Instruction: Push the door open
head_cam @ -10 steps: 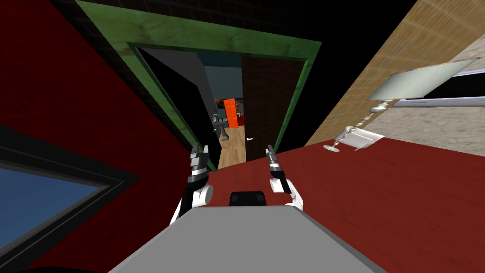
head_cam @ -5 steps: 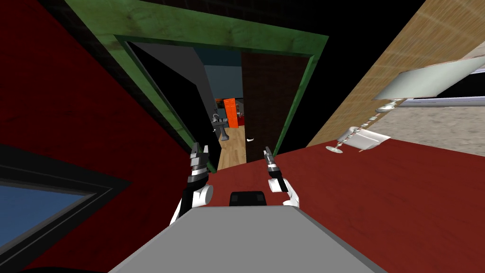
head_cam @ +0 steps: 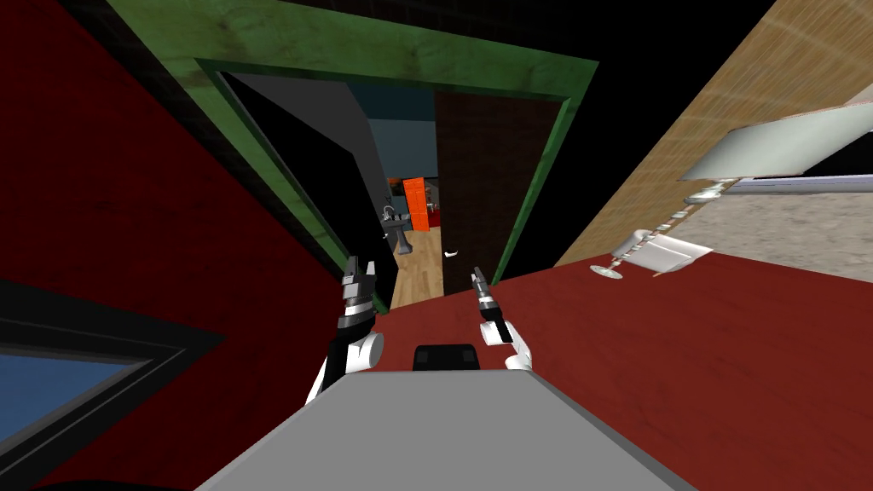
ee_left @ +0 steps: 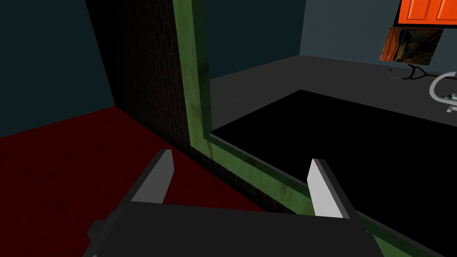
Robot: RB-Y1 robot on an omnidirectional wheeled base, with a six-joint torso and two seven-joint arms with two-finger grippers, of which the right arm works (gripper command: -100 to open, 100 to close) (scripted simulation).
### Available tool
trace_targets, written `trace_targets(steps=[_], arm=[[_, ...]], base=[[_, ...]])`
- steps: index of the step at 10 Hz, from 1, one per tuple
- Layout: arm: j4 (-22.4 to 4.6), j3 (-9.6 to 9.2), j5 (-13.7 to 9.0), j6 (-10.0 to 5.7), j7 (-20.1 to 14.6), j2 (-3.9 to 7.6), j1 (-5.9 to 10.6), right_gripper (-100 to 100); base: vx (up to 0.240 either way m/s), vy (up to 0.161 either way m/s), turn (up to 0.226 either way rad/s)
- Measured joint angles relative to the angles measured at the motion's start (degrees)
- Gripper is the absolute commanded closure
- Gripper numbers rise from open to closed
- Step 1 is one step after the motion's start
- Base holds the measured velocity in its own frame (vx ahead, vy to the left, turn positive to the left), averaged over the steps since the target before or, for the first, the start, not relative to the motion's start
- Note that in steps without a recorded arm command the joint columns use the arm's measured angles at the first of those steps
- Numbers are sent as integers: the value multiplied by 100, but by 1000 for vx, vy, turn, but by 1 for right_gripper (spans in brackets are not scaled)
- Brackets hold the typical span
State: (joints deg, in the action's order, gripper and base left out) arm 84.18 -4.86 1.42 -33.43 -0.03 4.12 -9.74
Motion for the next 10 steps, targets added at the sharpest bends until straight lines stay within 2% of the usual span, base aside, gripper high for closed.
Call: trace_targets(steps=[4, 7, 9, 10], arm=[[-551, -91, -51, -132, -25, 13, 173, -100], [-1130, -164, -97, -283, -37, -1, 369, -100], [-1406, -220, -128, -330, -53, 2, 459, -100], [-1463, -232, -139, -346, -76, 27, 467, -100]], base=[[74, -5, 11], [100, -7, 15], [90, -23, 13], [48, -8, 6]])
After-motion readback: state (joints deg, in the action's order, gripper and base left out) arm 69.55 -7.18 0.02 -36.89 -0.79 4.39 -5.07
